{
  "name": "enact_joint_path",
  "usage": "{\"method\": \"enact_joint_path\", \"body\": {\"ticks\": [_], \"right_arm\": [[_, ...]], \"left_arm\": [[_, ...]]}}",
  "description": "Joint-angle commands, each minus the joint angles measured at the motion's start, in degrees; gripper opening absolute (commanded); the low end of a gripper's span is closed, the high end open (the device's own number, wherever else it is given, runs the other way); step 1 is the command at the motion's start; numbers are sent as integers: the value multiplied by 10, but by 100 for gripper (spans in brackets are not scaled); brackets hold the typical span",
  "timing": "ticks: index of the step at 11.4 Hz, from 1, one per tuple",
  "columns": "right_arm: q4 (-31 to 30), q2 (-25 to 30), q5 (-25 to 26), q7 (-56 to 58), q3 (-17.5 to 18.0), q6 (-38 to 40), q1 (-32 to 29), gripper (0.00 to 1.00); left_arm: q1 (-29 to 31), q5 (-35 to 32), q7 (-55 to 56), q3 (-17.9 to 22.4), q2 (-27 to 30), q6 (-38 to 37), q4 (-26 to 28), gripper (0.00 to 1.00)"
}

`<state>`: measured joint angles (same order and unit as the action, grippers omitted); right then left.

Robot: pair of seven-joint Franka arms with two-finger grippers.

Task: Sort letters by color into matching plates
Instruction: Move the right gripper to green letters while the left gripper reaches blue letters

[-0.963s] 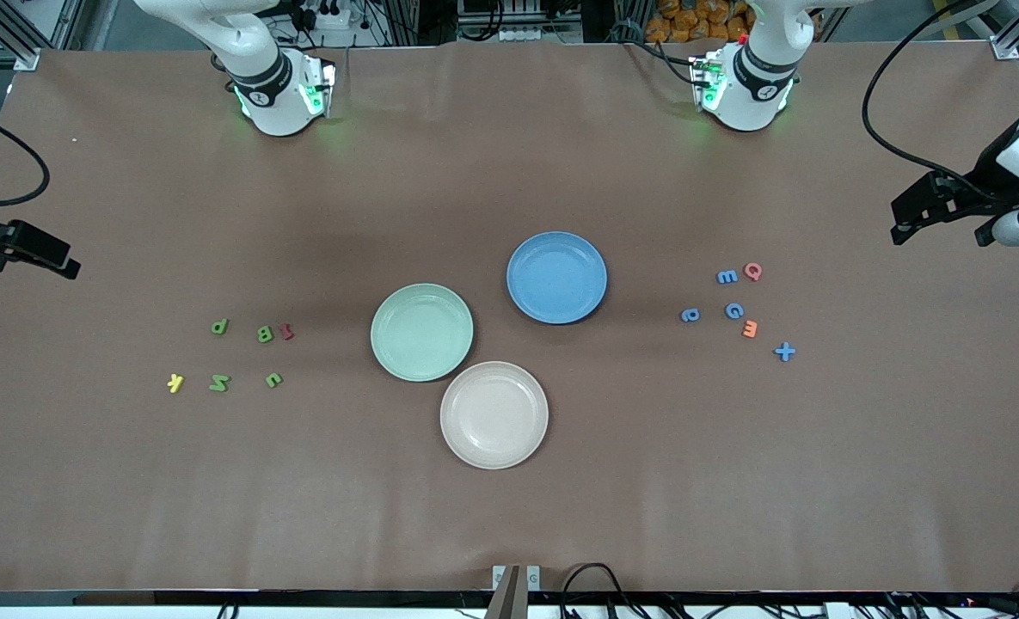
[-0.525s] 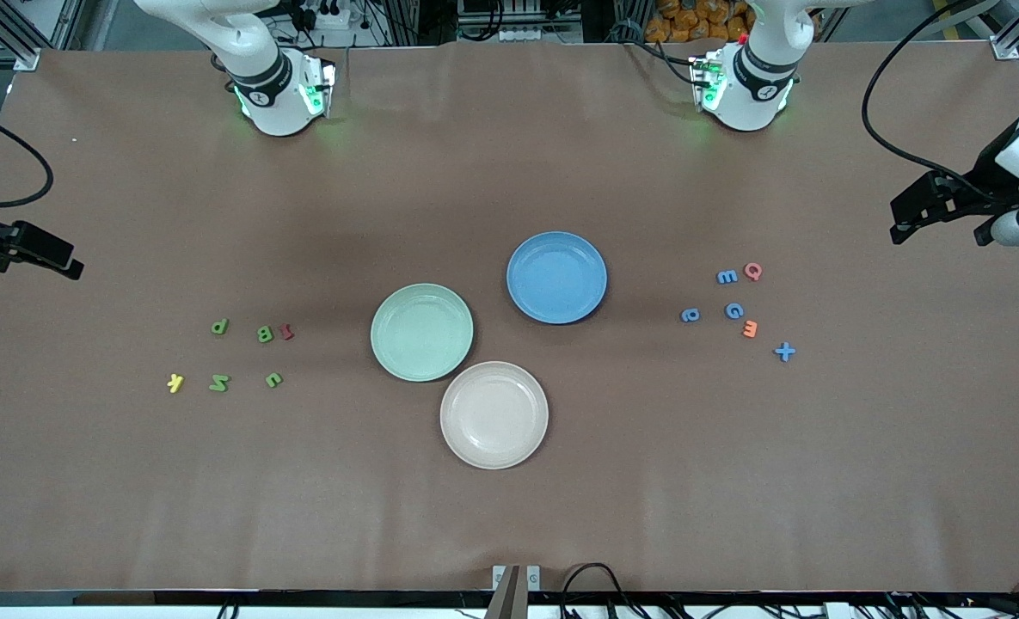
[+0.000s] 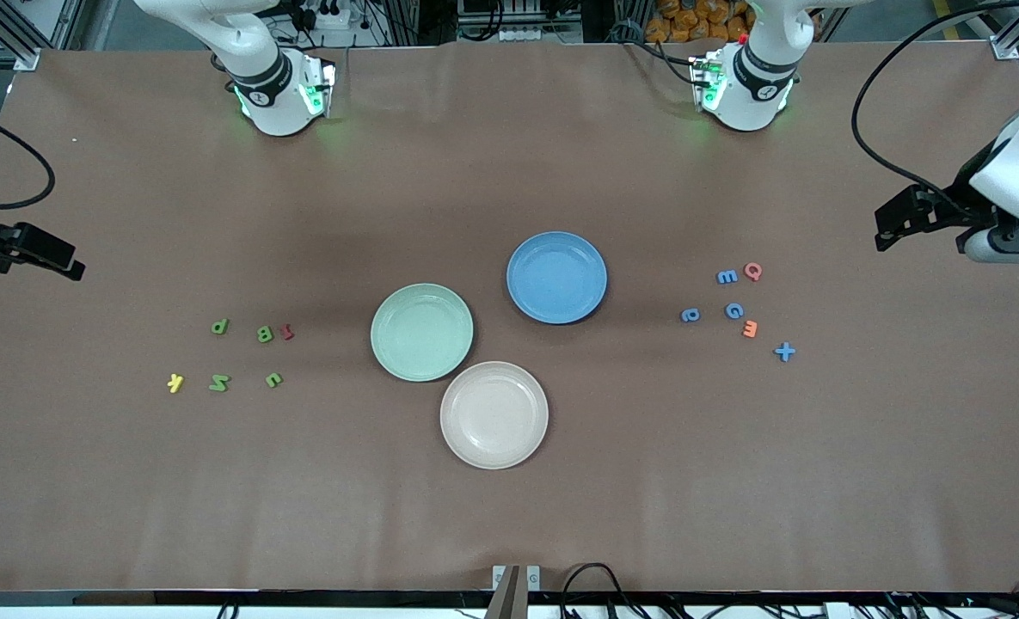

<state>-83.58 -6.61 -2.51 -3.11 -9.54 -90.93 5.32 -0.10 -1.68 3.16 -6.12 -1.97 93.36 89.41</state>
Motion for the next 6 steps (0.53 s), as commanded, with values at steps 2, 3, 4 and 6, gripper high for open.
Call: {"method": "enact_joint_path", "body": {"ticks": [2,3,4,6], "right_arm": [[-4,-9,8,-10,7,-25,-6,100],[-6,-22,8,-10,8,-35,-6,100],[-23,-24,7,-10,8,-55,-7,100],[-64,-24,2,-11,8,-104,-7,100]], "left_arm": [[4,18,-50,6,-24,85,54,100],[11,18,-83,6,-29,114,72,100],[12,18,-100,6,-42,131,81,100],[12,18,-101,6,-65,140,84,100]]}}
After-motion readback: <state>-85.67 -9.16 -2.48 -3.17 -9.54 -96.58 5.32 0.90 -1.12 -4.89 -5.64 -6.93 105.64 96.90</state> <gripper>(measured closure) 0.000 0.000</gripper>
